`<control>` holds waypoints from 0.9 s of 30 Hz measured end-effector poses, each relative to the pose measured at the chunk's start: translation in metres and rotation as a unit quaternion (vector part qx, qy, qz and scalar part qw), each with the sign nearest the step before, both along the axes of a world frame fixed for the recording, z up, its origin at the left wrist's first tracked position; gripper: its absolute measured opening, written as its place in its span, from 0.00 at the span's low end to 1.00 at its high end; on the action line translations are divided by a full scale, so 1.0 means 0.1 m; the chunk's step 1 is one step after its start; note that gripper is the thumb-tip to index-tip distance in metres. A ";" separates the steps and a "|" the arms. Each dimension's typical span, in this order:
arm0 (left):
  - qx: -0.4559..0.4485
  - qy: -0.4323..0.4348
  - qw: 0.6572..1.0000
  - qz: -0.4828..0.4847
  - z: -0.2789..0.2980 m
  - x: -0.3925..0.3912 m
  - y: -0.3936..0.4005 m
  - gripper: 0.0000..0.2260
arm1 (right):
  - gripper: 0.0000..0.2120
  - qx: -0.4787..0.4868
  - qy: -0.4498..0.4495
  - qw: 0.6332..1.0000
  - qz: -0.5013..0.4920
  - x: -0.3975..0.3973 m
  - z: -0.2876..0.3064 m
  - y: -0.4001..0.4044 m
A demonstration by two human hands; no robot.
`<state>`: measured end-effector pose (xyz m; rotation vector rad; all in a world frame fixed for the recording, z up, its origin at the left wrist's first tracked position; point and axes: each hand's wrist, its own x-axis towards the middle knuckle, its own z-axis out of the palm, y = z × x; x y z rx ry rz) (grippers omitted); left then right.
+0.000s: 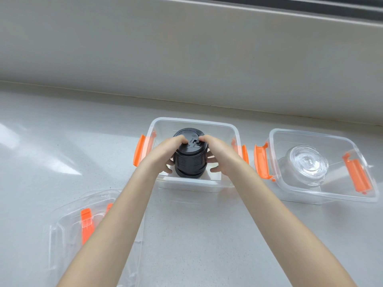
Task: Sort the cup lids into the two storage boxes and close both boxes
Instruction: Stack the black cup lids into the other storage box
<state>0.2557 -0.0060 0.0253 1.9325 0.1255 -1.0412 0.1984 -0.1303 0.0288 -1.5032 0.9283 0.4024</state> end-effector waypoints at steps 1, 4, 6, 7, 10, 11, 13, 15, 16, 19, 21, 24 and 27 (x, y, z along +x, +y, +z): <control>-0.002 0.005 1.000 0.003 -0.01 0.00 0.01 0.10 | 0.12 0.000 0.001 1.000 0.001 0.00 -0.01 0.01; -0.008 0.013 1.000 0.000 0.00 -0.01 0.01 0.09 | 0.09 0.014 0.005 1.000 -0.017 -0.01 -0.01 0.03; -0.007 0.012 1.000 -0.007 -0.01 -0.02 0.00 0.14 | 0.12 0.036 0.008 0.998 -0.042 -0.03 0.00 0.03; -0.006 0.010 1.000 -0.007 -0.02 -0.03 -0.01 0.17 | 0.13 0.050 0.010 0.997 -0.053 -0.03 0.01 0.03; 0.002 -0.008 1.000 -0.011 -0.03 -0.06 -0.04 0.22 | 0.13 0.079 0.012 0.994 -0.080 -0.04 0.00 0.02; 0.007 -0.018 1.000 -0.013 -0.03 -0.07 -0.05 0.23 | 0.13 0.079 0.010 0.993 -0.083 -0.03 -0.01 0.02; 0.014 -0.031 0.999 -0.019 -0.03 -0.07 -0.06 0.25 | 0.13 0.070 0.008 0.994 -0.083 -0.01 -0.04 0.02; 0.014 -0.028 0.999 -0.025 -0.03 -0.07 -0.06 0.27 | 0.13 0.068 0.012 0.994 -0.083 -0.01 -0.05 0.02; 0.011 -0.021 0.999 -0.025 -0.03 -0.07 -0.07 0.27 | 0.13 0.070 0.013 0.994 -0.084 -0.01 -0.04 0.02; 0.007 -0.013 1.000 -0.022 -0.04 -0.07 -0.06 0.29 | 0.13 0.074 0.017 0.994 -0.081 -0.02 -0.01 0.03; 0.014 -0.016 0.999 -0.025 -0.05 -0.06 -0.04 0.28 | 0.13 0.069 0.011 0.995 -0.074 -0.02 0.00 0.03; 0.016 -0.009 1.000 -0.023 -0.02 -0.05 -0.01 0.28 | 0.12 0.052 0.000 0.997 -0.057 -0.03 0.00 0.03; 0.025 0.002 0.999 -0.024 0.02 -0.04 0.01 0.31 | 0.12 0.044 -0.001 0.998 -0.043 -0.02 0.01 0.07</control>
